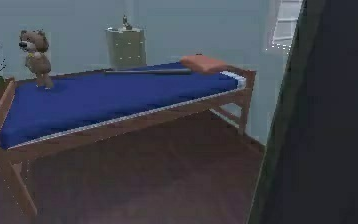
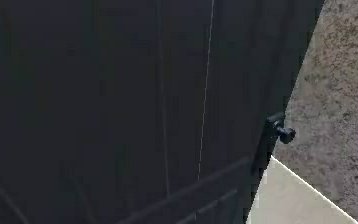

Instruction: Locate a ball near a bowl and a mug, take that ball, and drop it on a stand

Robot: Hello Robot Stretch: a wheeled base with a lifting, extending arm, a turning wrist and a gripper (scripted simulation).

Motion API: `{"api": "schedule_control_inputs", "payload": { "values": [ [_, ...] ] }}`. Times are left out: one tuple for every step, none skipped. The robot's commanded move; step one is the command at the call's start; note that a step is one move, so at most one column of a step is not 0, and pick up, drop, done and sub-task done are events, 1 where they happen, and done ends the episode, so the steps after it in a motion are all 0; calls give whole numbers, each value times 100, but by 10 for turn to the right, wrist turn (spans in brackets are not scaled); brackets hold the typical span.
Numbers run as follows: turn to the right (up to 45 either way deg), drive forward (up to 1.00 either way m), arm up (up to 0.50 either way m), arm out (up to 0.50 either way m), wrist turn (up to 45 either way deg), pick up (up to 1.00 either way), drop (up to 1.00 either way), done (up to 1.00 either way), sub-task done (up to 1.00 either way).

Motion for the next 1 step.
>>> {"api": "schedule_control_inputs", "payload": {
  "values": [
    [-450,0,0,0,0,0,0,0,0]
  ]
}}
